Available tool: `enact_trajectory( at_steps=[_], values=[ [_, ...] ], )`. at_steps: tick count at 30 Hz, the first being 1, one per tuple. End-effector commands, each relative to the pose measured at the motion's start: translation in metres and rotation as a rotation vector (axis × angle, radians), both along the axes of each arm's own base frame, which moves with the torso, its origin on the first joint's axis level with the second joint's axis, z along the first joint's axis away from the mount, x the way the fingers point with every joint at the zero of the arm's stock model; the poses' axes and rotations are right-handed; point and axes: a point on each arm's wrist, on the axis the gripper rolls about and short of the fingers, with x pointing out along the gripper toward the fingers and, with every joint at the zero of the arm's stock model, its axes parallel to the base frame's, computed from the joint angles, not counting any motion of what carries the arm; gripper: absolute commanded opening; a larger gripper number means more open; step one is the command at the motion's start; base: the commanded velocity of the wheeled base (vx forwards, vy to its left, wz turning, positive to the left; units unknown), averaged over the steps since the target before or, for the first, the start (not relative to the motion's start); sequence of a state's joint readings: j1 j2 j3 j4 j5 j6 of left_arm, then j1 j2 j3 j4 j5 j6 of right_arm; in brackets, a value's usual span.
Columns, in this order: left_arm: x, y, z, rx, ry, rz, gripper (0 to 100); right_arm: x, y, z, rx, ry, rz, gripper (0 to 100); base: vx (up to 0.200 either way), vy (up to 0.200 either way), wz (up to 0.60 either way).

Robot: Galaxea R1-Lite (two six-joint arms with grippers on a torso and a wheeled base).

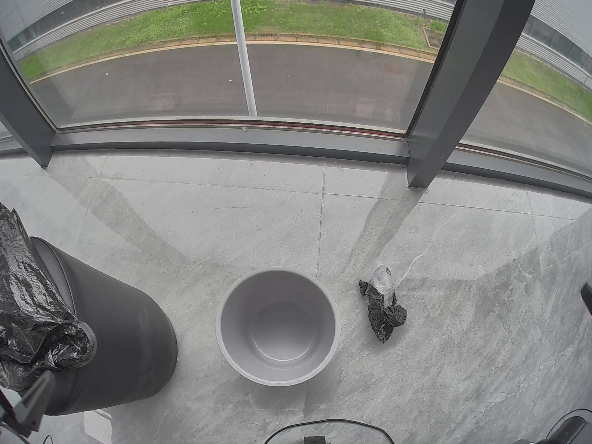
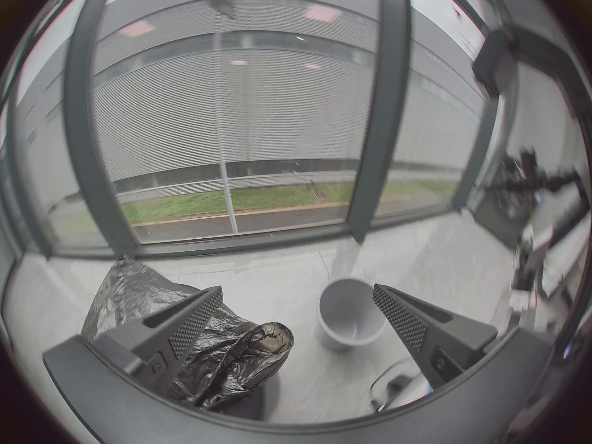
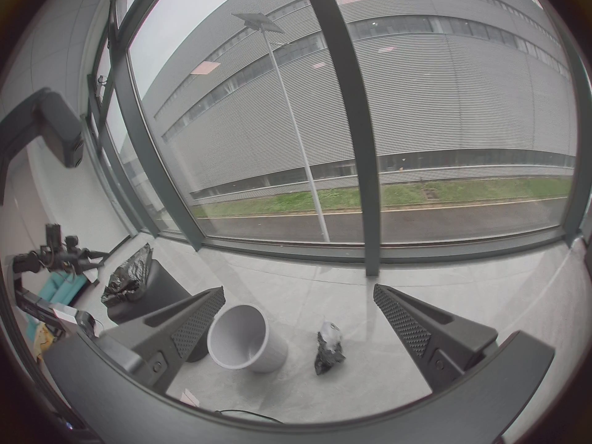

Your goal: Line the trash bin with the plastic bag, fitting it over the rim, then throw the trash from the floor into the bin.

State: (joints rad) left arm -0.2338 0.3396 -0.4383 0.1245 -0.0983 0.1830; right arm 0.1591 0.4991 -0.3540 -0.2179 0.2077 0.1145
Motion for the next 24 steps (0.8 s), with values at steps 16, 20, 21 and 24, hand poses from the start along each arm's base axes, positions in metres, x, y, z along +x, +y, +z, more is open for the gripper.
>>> enact_trajectory(
  at_steps=[16, 20, 21, 24],
  values=[
    [0.109, -0.012, 0.003, 0.707, 0.314, 0.061, 100, 0.085, 0.027, 0.027, 0.010, 0.084, 0.159, 100, 0.000, 0.000, 0.00],
    [0.115, -0.008, 0.011, 0.731, 0.305, 0.103, 100, 0.086, 0.027, 0.025, 0.010, 0.092, 0.159, 100, 0.000, 0.000, 0.00],
    [0.115, -0.008, 0.011, 0.732, 0.303, 0.107, 100, 0.085, 0.027, 0.024, 0.009, 0.093, 0.160, 100, 0.000, 0.000, 0.00],
    [0.113, -0.007, 0.012, 0.738, 0.300, 0.117, 100, 0.085, 0.027, 0.024, 0.008, 0.091, 0.160, 100, 0.000, 0.000, 0.00]
  ],
)
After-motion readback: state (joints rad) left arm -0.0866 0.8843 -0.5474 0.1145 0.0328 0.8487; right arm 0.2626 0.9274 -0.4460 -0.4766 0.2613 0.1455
